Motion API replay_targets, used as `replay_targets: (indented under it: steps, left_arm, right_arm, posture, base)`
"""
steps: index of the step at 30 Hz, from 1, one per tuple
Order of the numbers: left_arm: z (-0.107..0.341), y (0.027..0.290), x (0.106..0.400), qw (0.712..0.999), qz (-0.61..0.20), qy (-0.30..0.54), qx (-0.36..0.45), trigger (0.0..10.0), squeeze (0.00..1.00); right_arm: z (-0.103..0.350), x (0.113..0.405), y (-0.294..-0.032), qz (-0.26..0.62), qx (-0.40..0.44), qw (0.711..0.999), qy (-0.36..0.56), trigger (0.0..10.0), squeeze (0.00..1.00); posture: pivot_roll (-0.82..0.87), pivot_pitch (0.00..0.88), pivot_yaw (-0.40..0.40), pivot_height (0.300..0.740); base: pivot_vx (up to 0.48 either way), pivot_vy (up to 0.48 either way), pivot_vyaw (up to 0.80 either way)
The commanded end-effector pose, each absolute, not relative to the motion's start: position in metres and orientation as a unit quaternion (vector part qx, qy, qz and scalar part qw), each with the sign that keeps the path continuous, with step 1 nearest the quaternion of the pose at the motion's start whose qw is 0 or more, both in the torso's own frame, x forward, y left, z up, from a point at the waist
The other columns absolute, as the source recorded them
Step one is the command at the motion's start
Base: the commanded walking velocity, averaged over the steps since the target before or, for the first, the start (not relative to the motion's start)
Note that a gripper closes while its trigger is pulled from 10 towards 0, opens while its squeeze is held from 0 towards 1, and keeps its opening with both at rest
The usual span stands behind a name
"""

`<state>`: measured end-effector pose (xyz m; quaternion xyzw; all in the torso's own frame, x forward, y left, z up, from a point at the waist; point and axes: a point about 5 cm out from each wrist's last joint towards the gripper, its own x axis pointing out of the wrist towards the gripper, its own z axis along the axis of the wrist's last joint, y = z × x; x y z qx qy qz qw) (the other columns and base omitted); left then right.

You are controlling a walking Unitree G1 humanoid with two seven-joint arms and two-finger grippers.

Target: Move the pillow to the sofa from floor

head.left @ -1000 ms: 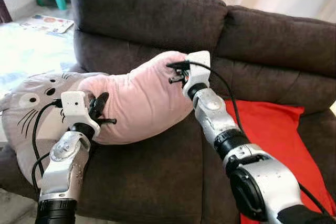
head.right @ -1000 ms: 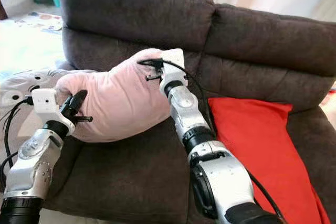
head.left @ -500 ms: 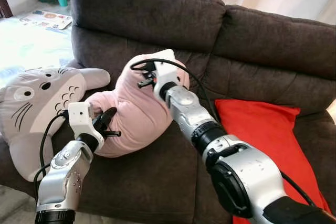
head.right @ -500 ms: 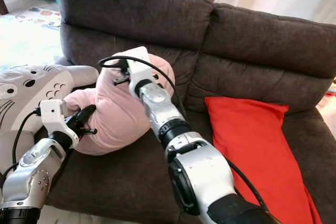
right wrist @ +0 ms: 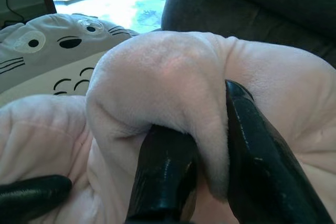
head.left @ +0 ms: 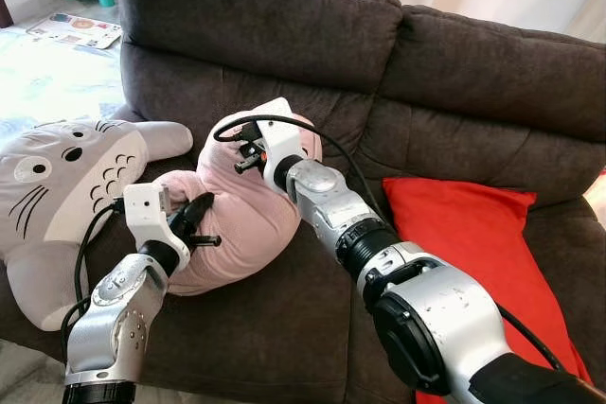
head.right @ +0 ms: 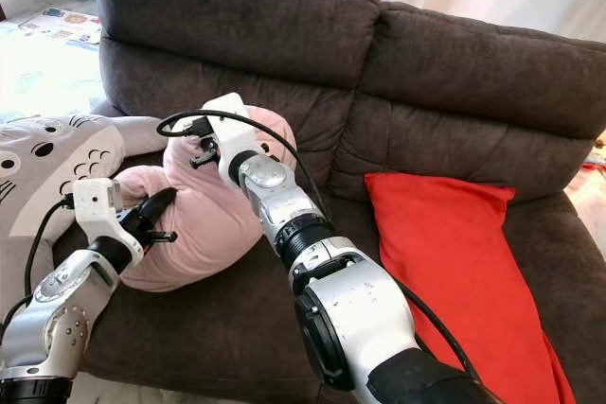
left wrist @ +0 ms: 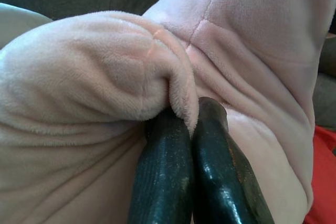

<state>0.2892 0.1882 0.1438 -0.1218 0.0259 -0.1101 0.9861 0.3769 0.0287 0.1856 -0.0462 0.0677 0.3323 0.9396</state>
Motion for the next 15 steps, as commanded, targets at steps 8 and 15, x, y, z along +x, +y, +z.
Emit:
replay_targets:
  steps: [8, 15]
  left_arm:
    - [0.192, 0.163, 0.292, 0.969, -0.19, -0.077, -0.135, 10.0, 0.0]
    - [0.193, 0.165, 0.291, 0.97, -0.185, -0.079, -0.135, 10.0, 0.0]
  right_arm:
    - [0.182, 0.349, 0.075, 0.441, -0.046, 0.892, 0.086, 10.0, 1.0]
    - [0.183, 0.351, 0.073, 0.433, -0.051, 0.896, 0.083, 10.0, 1.0]
  posture:
    - [0.21, 0.0, -0.207, 0.74]
    - [0.21, 0.001, -0.208, 0.74]
  base:
    - [0.0, 0.0, 0.0]
    - [0.0, 0.0, 0.0]
